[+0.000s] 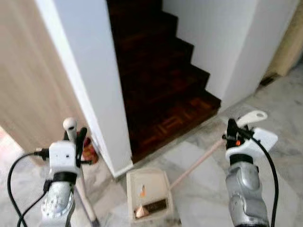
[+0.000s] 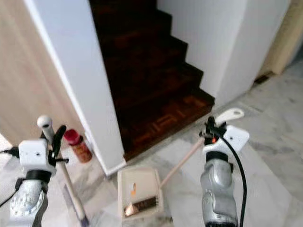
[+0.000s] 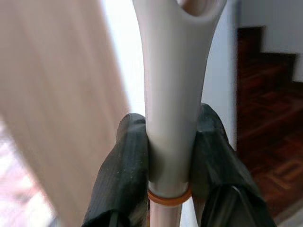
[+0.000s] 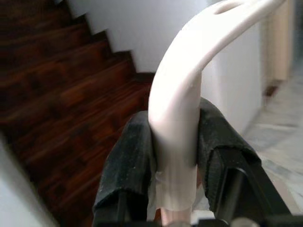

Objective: Sweep floor

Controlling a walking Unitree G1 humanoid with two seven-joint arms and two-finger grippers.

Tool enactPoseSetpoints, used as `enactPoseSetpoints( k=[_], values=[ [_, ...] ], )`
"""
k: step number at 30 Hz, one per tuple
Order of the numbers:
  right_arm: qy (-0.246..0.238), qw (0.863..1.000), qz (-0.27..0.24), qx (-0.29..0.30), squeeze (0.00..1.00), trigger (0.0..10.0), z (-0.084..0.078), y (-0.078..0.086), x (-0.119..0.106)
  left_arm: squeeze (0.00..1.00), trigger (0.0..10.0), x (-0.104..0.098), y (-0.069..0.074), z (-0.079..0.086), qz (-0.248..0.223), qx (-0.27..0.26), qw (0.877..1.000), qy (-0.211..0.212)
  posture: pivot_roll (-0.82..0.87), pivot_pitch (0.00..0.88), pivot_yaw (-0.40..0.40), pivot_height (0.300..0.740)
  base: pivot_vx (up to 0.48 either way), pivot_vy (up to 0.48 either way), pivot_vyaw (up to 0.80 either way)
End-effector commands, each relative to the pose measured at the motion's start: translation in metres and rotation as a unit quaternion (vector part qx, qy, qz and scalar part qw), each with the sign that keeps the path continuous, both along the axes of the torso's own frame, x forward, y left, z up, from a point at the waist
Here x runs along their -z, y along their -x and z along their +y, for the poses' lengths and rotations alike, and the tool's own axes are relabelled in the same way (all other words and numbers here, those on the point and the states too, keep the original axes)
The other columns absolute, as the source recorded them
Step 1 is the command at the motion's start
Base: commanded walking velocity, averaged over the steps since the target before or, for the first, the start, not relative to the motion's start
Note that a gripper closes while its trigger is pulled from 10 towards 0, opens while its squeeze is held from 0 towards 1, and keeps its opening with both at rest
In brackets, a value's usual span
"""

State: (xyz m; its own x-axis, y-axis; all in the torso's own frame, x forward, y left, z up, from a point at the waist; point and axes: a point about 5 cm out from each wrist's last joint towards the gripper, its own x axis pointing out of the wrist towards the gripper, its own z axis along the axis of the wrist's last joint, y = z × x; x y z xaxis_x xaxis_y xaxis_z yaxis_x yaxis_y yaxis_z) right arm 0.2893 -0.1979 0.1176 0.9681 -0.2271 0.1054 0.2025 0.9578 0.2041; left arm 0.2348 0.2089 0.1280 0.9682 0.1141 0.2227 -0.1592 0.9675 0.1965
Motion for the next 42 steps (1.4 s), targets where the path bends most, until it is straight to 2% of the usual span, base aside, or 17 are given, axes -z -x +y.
enactPoseSetpoints(
  k=[1, 6, 18, 24, 33, 42],
  values=[
    [0.001, 1.0, -0.019, -0.016, 0.0, 10.0, 0.007, -0.006, -0.011, 0.0, 10.0, -0.009, 0.001, 0.001, -0.02, -0.006, 1.0, -0.008, 0.0, 0.0, -0.014, 0.74, 0.0, 0.0, 0.8],
    [-0.001, 1.0, -0.016, -0.026, 0.0, 10.0, 0.007, -0.007, -0.011, 0.0, 10.0, -0.006, 0.002, 0.0, -0.017, -0.011, 1.0, -0.004, 0.0, 0.0, -0.026, 0.74, 0.0, 0.0, 0.65],
    [0.001, 0.999, -0.011, -0.044, 0.0, 10.0, 0.008, -0.011, -0.013, 0.0, 10.0, 0.0, 0.003, -0.01, -0.009, -0.006, 1.0, 0.015, -0.01, 0.0, -0.04, 0.74, 0.0, 0.0, 0.0],
    [0.013, 0.998, -0.013, -0.054, 0.0, 10.0, 0.011, -0.01, -0.013, 0.0, 10.0, 0.001, 0.004, -0.009, -0.005, -0.006, 1.0, 0.016, 0.0, 0.0, -0.043, 0.74, 0.0, 0.0, 0.8],
    [-0.002, 0.998, -0.013, -0.057, 0.0, 10.0, 0.013, -0.012, -0.014, 0.0, 10.0, 0.0, 0.005, -0.011, -0.005, -0.004, 1.0, 0.014, 0.0, 0.0, -0.039, 0.74, 0.0, 0.0, 0.77],
    [-0.018, 0.998, -0.01, -0.052, 0.0, 10.0, 0.014, -0.013, -0.012, 0.0, 10.0, 0.0, 0.004, -0.011, -0.002, -0.005, 1.0, 0.02, 0.0, 0.0, -0.035, 0.74, 0.0, 0.0, 0.0]
  ],
)
